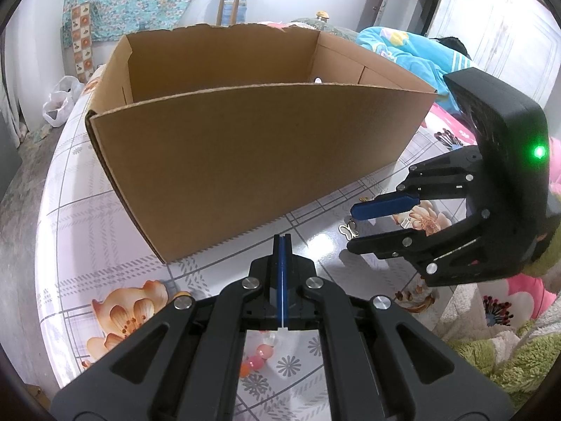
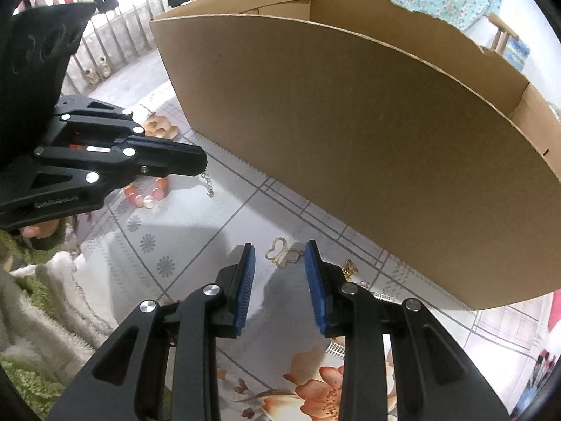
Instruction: Organize jewelry
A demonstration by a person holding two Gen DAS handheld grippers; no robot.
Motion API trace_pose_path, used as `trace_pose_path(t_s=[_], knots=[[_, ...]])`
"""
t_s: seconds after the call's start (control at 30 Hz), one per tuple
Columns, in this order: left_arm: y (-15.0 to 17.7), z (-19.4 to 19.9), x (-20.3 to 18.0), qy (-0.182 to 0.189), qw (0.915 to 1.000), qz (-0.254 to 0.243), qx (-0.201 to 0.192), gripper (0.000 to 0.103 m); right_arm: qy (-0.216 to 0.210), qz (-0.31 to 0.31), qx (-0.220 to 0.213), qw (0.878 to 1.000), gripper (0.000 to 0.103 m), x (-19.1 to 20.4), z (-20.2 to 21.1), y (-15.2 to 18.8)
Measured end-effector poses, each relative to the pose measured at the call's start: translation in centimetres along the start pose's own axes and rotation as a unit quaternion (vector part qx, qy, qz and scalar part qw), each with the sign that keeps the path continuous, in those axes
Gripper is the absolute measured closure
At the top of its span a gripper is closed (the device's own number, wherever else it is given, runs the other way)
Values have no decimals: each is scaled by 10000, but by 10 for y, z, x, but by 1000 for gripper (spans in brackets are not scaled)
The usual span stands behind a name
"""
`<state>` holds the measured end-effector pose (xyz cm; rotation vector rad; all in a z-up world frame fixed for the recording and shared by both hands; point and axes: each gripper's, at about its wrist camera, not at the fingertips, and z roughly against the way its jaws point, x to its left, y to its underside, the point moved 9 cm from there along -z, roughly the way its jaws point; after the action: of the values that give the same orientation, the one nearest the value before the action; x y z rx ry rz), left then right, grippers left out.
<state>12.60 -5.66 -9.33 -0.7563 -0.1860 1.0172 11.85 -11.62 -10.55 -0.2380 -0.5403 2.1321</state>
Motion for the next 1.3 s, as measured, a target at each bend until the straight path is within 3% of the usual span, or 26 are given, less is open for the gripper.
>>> trace_pose_path(t_s=[0.47,0.83,0.9,1.03,1.23,1.3], knots=[[2,1,0,-4,10000,5,5,103,-45,57,-131,9999,91,17,7,13],[4,2,-1,3,10000,-24,10,103,-156,188,-168,9996,88,13,11,1],[5,3,-1,17,10000,-45,19,103,-150,298,-132,9994,76,11,10,0],[6,3,-2,39,10000,-76,40,103,-274,665,49,9974,68,12,6,1],[6,1,-1,50,9999,-91,71,103,-513,935,298,9939,71,10,1,0],[7,1,0,46,9999,-87,77,103,-586,1008,393,9924,81,10,1,0]])
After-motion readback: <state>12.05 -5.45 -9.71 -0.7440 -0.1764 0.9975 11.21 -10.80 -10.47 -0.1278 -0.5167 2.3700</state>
